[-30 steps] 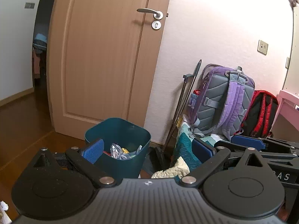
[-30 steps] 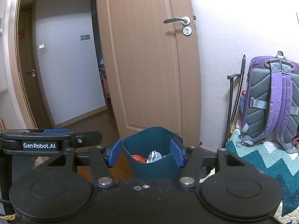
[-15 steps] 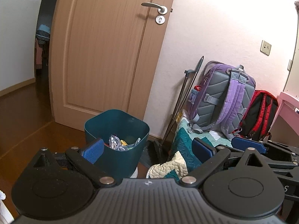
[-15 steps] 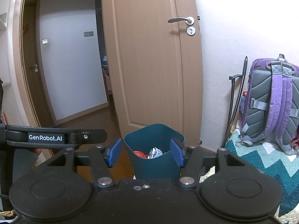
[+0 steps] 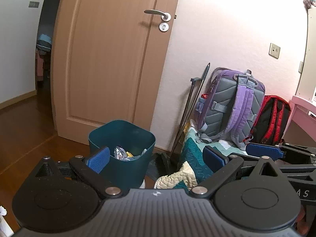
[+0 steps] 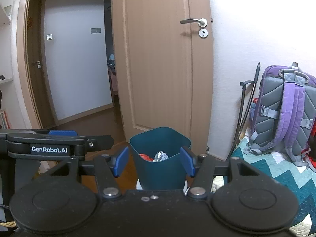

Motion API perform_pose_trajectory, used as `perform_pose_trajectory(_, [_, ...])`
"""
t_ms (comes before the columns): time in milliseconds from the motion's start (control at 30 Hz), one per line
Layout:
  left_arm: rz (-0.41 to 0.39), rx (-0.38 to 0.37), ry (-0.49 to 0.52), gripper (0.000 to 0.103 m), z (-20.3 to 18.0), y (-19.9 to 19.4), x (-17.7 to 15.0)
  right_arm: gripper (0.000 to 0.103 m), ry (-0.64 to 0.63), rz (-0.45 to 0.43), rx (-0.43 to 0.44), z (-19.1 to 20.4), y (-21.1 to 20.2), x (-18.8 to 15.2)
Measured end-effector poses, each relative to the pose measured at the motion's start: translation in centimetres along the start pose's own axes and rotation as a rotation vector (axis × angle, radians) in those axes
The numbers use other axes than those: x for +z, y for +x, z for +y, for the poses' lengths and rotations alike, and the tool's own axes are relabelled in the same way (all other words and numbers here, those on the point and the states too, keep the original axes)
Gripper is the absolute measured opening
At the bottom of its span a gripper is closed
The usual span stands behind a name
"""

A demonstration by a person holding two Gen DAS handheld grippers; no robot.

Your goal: Collect trash

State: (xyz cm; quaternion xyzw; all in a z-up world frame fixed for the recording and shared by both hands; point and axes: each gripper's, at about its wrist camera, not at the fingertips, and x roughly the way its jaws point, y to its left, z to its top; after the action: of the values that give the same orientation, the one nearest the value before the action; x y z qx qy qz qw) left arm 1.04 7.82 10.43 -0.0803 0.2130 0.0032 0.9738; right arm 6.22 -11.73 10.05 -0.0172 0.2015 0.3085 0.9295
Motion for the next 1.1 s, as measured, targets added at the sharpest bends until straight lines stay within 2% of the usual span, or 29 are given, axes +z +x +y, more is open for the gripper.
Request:
perform_pose_trajectory(200, [0.016,0.01,-0.011,0.101,0.3,0.2,-0.1,0.057,0.022,0.016,0.018,-0.3,0.6,-0.1])
perform_pose_trajectory(500, [0.043,0.039,0.029,0.101,-0.4,1.2,-0.6,0.057,0.052,0.033,0.042,-1.5,1.3,-1.3])
perform_pose_trajectory(1100, [0.071,0.033,0.031,0.101,-1.2,1.6,-1.3,0.057,0.091,0.037,0.04,-2.4,0.6,-2.2])
